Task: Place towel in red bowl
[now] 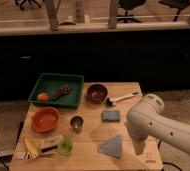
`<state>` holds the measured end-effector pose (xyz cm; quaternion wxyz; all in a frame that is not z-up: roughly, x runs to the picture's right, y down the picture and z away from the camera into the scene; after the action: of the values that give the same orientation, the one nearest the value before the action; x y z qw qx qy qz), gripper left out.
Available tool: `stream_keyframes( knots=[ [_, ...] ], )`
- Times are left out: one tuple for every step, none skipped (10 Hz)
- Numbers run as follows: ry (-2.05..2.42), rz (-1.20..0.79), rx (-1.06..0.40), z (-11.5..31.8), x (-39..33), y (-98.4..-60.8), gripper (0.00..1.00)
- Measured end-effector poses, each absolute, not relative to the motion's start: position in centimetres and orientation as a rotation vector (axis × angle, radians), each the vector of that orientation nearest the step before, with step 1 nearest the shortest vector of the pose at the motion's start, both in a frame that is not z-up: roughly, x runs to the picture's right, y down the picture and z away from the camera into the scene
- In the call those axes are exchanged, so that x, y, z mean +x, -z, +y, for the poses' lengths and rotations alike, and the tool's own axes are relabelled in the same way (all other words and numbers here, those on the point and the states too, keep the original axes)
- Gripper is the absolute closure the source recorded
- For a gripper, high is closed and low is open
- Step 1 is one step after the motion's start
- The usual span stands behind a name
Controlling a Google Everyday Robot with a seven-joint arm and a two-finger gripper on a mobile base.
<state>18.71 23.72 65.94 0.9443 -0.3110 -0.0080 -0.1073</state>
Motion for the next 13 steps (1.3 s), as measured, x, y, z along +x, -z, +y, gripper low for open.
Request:
stream_keyframes(
  knots=[
    [0.232,-0.026,-0.634,24.1,18.2,-66.2,0.2],
    [0.239,-0.035,-0.638,24.7,17.8,-66.3,0.2],
    [0.248,-0.045,-0.64,25.3,16.9,-66.5,0.2],
    [0.263,-0.061,-0.639,25.8,15.8,-66.7,0.2],
    [0.269,-0.063,-0.644,26.2,15.7,-66.7,0.2],
    [0.278,-0.067,-0.646,26.6,15.7,-67.0,0.2],
    [0.284,-0.078,-0.649,27.0,15.2,-67.2,0.2],
    [0.287,-0.084,-0.647,27.1,14.9,-67.3,0.2],
    [0.285,-0.093,-0.649,27.4,14.5,-67.5,0.2],
    [0.291,-0.098,-0.65,27.7,14.0,-68.0,0.2],
    [0.293,-0.105,-0.653,28.1,13.9,-68.3,0.2],
    [0.295,-0.109,-0.657,28.4,14.1,-68.6,0.2],
    [0.302,-0.114,-0.658,28.7,14.0,-69.1,0.2]
  ],
)
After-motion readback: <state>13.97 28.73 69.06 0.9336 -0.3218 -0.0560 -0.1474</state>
